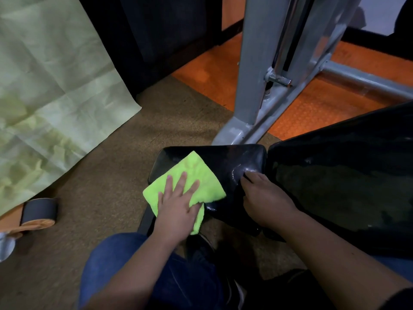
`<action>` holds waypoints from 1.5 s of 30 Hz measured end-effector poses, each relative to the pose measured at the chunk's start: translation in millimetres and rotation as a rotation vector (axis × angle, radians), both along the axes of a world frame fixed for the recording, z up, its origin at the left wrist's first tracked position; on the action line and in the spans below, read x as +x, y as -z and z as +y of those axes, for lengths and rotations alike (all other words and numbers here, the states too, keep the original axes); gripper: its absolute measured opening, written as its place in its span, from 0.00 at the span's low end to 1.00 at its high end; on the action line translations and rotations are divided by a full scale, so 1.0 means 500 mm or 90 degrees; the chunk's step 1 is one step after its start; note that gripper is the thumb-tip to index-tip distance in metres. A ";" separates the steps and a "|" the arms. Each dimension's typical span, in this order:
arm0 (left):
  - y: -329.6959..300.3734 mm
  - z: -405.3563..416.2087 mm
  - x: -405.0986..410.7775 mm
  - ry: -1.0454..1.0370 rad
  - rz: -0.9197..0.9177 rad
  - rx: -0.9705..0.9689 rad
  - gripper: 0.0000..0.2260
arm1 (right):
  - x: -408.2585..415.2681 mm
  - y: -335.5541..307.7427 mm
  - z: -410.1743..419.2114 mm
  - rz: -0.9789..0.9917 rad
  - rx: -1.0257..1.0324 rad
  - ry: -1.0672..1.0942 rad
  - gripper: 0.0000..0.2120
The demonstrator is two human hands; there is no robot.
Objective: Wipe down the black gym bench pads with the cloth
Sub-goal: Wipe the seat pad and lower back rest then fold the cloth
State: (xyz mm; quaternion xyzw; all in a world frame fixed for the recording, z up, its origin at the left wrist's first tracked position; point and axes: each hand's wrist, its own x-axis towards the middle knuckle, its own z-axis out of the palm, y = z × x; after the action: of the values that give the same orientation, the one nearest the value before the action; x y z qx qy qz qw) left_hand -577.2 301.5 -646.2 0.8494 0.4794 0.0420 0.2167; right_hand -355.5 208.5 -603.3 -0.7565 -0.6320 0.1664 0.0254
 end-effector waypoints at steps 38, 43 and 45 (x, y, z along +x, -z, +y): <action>-0.024 0.172 0.022 0.156 0.115 0.050 0.25 | 0.011 0.029 0.014 -0.039 -0.026 -0.020 0.28; -0.028 0.202 0.049 0.086 0.100 0.032 0.24 | 0.013 0.031 0.016 -0.046 -0.025 -0.024 0.28; -0.017 0.189 0.041 0.123 0.096 0.059 0.24 | 0.015 0.036 0.018 -0.055 -0.040 -0.032 0.31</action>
State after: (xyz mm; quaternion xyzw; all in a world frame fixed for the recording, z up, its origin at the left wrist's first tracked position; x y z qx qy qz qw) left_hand -556.8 396.1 -637.7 0.9014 0.4081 -0.0209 0.1433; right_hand -347.7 217.3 -621.2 -0.7475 -0.6455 0.1539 -0.0303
